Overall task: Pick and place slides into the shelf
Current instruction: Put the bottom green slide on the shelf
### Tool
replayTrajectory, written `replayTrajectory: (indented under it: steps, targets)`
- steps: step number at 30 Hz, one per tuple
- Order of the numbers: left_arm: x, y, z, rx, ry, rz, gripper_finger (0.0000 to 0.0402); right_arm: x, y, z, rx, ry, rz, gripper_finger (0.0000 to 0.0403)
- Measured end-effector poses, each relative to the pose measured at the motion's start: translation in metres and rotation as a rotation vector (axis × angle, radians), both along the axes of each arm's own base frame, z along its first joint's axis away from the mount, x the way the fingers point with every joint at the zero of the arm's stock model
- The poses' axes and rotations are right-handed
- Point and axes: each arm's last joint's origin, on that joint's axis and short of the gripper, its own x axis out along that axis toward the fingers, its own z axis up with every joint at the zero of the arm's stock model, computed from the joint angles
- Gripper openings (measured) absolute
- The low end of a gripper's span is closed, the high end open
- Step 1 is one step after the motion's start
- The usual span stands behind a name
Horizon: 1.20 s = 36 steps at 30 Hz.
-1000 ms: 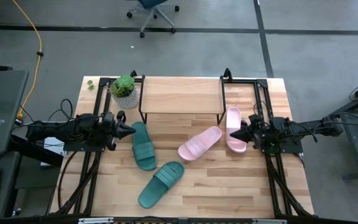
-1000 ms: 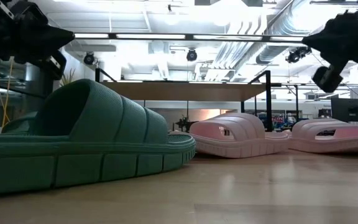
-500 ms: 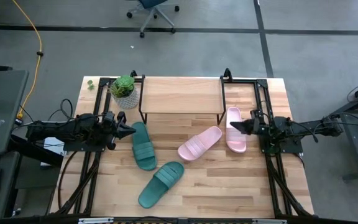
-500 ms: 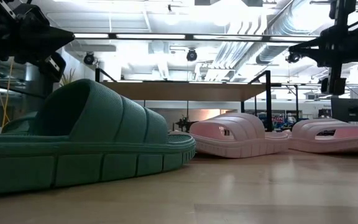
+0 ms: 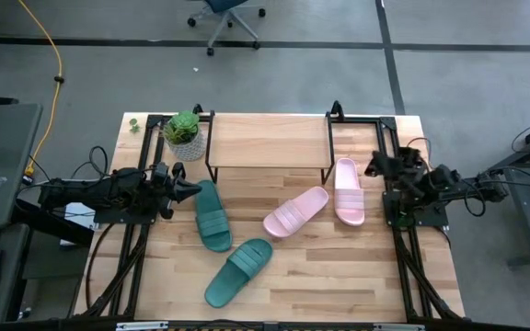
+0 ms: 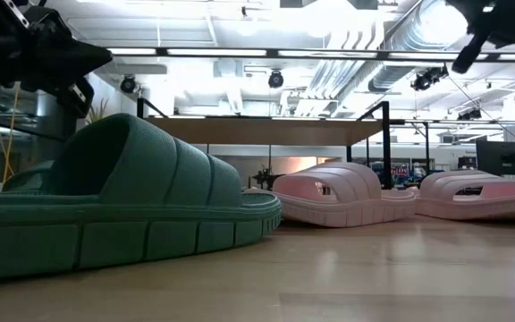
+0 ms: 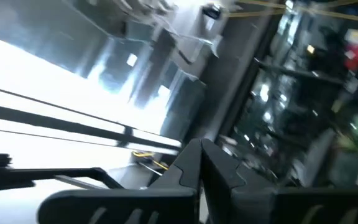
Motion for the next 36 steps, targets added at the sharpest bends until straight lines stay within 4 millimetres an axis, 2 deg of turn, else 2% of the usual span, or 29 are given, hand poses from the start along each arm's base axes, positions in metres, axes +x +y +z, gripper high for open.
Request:
replayTrajectory:
  steps: [5,9,15,19,25,30,36]
  targets:
    - [-0.003,-0.003,0.015,-0.004,-0.146,-0.086,0.0001,0.001,0.0,0.003,-0.006,0.025,0.011,0.0]
    - [-0.009,-0.004,0.04,-0.004,-0.181,-0.1,0.0001,0.004,0.001,0.012,-0.023,0.094,-0.001,0.0]
    - [-0.017,-0.003,0.079,0.089,-0.033,-0.048,0.0001,0.004,0.001,0.03,-0.09,0.176,-0.044,0.0]
    - [-0.011,-0.003,0.101,0.131,0.095,-0.044,0.0001,0.003,0.001,0.04,-0.131,0.19,-0.072,0.0]
    - [0.025,-0.003,0.116,0.136,0.253,-0.182,0.0001,0.003,0.001,0.041,-0.154,0.218,-0.072,0.0]
    - [0.063,-0.004,0.11,0.084,0.391,-0.377,0.0001,0.007,0.002,0.036,-0.147,0.275,-0.035,0.0]
    - [0.1,-0.013,0.106,0.057,0.496,-0.49,0.0001,0.01,0.003,0.029,-0.128,0.331,0.018,0.0]
